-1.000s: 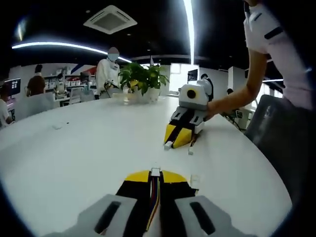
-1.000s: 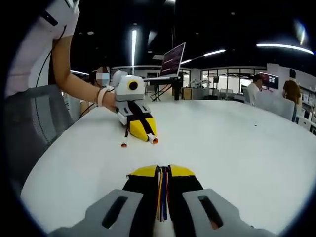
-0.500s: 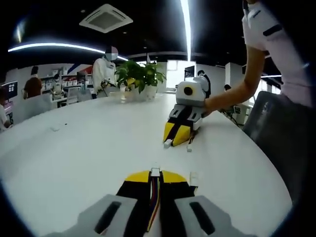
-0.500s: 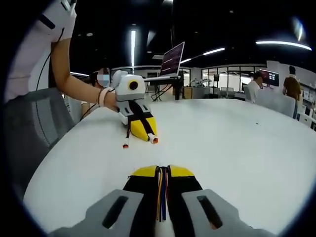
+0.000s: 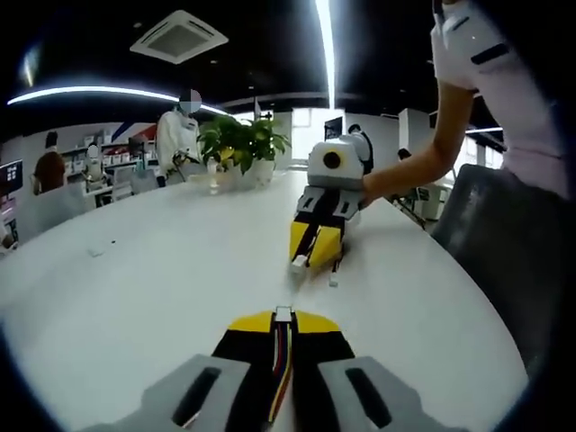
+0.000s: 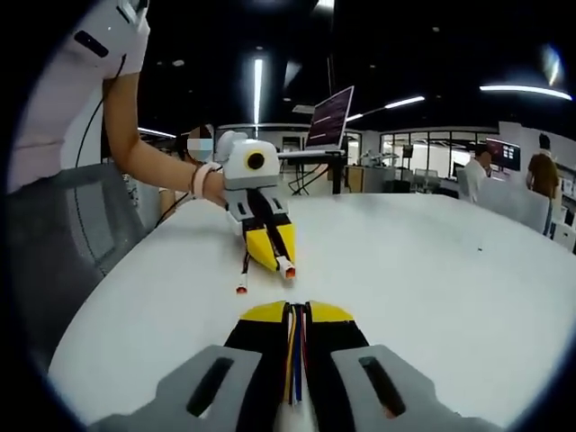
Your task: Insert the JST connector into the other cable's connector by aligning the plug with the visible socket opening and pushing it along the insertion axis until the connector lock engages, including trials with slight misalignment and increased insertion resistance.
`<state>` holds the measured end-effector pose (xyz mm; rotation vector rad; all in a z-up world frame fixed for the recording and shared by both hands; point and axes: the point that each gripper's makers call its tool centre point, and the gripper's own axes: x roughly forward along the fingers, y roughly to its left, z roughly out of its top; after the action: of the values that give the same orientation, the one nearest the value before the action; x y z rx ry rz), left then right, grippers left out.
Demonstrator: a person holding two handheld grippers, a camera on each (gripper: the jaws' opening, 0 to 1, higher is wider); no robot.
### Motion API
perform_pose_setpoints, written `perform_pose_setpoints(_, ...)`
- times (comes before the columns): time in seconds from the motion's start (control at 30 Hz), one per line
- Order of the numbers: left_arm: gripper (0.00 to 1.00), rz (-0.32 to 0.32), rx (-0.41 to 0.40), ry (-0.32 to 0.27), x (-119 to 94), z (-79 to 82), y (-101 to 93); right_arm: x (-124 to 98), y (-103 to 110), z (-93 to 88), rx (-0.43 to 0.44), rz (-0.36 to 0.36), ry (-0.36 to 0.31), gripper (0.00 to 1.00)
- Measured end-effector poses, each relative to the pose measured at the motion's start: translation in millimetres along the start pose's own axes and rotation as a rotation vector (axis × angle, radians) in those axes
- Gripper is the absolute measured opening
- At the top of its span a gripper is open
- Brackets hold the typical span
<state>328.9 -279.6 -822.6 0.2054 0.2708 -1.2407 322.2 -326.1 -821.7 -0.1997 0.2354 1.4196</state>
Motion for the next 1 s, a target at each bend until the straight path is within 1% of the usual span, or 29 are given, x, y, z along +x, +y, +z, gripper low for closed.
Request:
perform_pose_setpoints(0.13,0.00,-0.017,0.016,0.001,2,6.2,-5.5,0,3,4.2,-0.002,0.014,-0.004,0.03)
perform_pose_setpoints(0.3,0.00,-0.037,0.029,0.003,4,9.3,-11.1,-1,8,9.4,-0.005,0.034,-0.012,0.03)
perform_pose_setpoints(0.47,0.00,-0.052,0.033,-0.018,4,18.7,-15.9,1,12,14.7,-0.020,0.053,-0.017,0.03)
perform_pose_setpoints(0.63,0.00,-0.068,0.041,-0.019,5,21.8,-19.9,4,15,18.1,-0.028,0.069,-0.027,0.03)
perform_pose_setpoints(0.7,0.00,-0.073,0.052,-0.017,5,22.7,-21.8,6,16,19.5,-0.034,0.074,-0.025,0.03)
perform_pose_setpoints(0.77,0.00,-0.079,0.044,-0.028,6,24.6,-23.3,7,18,20.7,-0.040,0.080,-0.022,0.03)
perform_pose_setpoints(0.87,0.00,-0.082,0.050,-0.024,6,24.6,-24.6,8,20,22.1,-0.052,0.086,-0.020,0.03)
perform_pose_setpoints(1.0,0.00,-0.092,0.051,-0.028,7,26.2,-27.7,8,21,23.6,-0.046,0.092,-0.026,0.03)
